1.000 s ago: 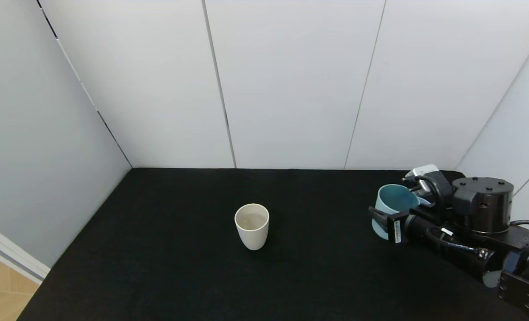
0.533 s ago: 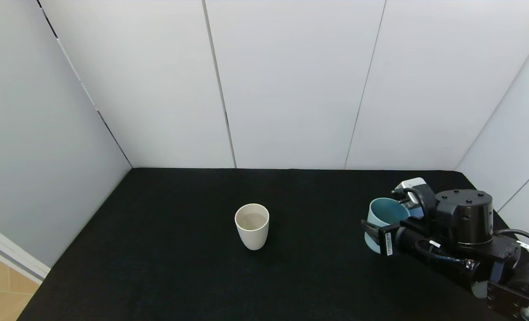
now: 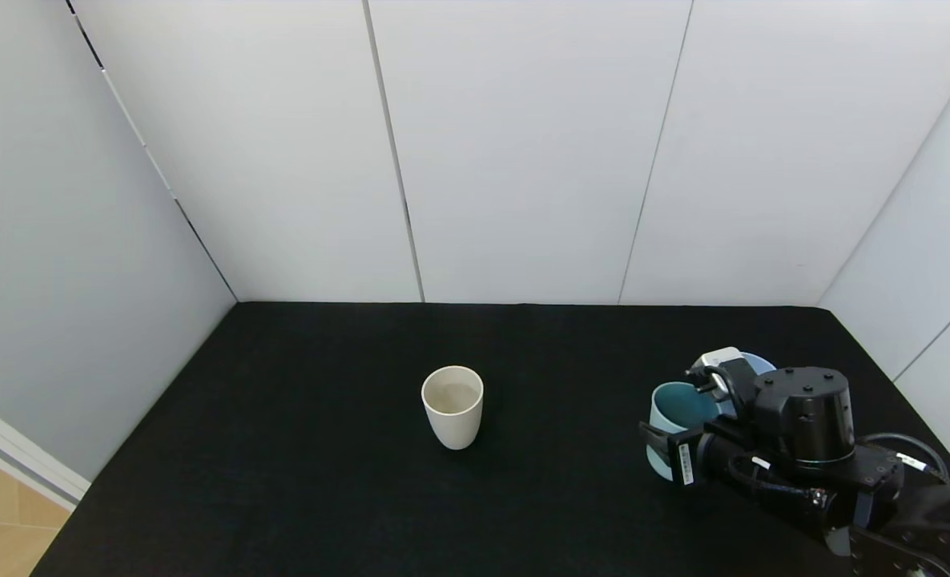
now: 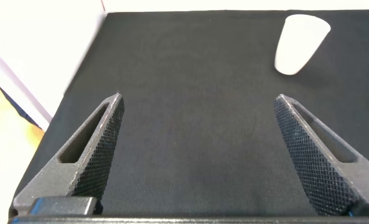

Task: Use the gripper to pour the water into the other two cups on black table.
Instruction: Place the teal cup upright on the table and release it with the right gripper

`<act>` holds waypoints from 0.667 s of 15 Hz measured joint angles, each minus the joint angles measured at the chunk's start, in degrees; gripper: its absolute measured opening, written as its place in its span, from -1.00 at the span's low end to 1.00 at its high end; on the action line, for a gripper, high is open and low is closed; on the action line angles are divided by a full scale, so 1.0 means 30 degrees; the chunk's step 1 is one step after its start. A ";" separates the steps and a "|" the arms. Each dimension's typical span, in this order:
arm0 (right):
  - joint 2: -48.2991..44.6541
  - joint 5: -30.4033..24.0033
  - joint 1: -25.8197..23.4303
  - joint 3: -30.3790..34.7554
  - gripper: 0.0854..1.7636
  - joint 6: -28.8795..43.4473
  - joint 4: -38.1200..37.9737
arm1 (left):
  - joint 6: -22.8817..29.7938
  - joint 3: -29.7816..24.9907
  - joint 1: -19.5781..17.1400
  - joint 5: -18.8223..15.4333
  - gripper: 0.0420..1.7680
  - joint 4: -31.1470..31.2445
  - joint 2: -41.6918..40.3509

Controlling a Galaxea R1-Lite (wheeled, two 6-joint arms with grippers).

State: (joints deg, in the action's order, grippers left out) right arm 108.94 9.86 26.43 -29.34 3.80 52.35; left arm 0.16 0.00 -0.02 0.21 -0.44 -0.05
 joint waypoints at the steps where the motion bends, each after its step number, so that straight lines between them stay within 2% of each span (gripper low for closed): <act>1: 0.0199 0.0000 0.0089 0.0069 0.35 0.0000 0.0118 | 0.0000 0.0000 0.0000 0.0004 0.94 0.0000 0.0000; 10: 0.1512 -0.0020 0.0378 0.0455 0.35 0.0008 0.1386 | -0.0008 0.0000 -0.0008 0.0004 0.94 -0.0008 0.0000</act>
State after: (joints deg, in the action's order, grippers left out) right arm 113.47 9.80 27.56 -27.98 3.83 56.50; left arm 0.13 0.00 -0.05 0.22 -0.46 -0.05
